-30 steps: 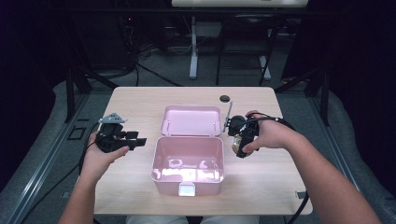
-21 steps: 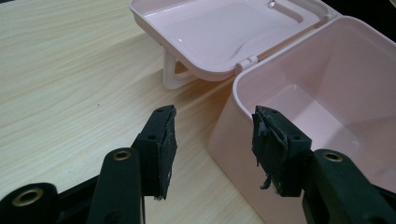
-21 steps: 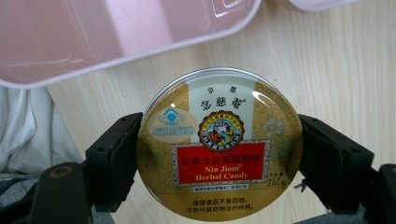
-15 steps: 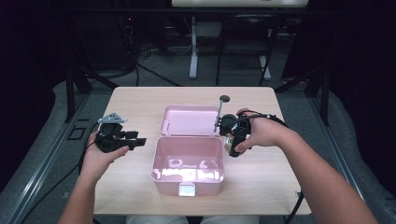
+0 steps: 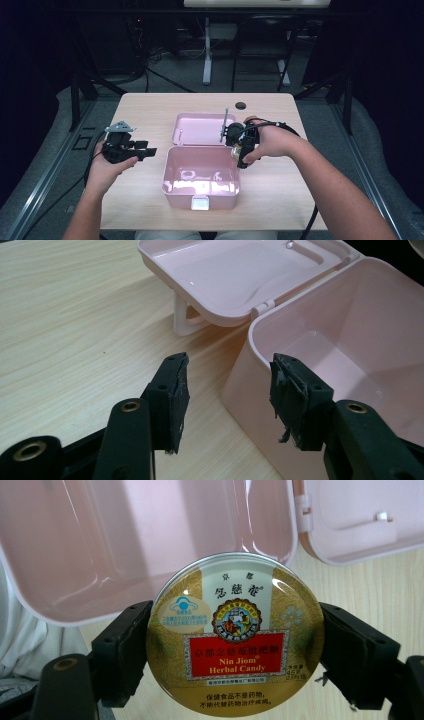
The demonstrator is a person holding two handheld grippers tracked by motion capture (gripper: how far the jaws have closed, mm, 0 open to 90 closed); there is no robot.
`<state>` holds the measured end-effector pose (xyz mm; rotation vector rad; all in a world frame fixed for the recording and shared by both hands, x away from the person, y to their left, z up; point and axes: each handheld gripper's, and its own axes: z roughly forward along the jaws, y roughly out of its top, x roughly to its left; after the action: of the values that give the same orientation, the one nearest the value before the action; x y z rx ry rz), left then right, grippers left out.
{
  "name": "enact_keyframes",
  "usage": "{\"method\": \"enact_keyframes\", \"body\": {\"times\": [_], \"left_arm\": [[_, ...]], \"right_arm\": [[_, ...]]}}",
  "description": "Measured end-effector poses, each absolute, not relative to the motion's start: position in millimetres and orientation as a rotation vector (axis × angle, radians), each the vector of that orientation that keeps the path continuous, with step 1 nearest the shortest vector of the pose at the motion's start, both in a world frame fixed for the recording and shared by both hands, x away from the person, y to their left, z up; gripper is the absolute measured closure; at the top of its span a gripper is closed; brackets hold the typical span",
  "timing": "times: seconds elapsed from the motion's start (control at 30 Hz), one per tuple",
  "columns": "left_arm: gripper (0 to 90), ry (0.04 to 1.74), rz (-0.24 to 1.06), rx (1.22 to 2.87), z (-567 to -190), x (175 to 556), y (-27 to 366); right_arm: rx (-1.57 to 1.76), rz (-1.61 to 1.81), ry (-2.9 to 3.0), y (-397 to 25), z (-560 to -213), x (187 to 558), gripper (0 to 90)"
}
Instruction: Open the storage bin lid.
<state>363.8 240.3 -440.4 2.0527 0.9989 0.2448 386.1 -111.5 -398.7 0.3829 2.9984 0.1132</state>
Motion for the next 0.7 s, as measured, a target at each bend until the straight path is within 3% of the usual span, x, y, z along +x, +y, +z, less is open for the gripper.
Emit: {"method": "enact_keyframes", "body": {"times": [0.7], "left_arm": [[49.3,1.002,0.247,2.047,-440.7,364.1,241.6]], "right_arm": [[0.284,0.118,3.028,-75.5,-410.3,379.7,20.0]]}}
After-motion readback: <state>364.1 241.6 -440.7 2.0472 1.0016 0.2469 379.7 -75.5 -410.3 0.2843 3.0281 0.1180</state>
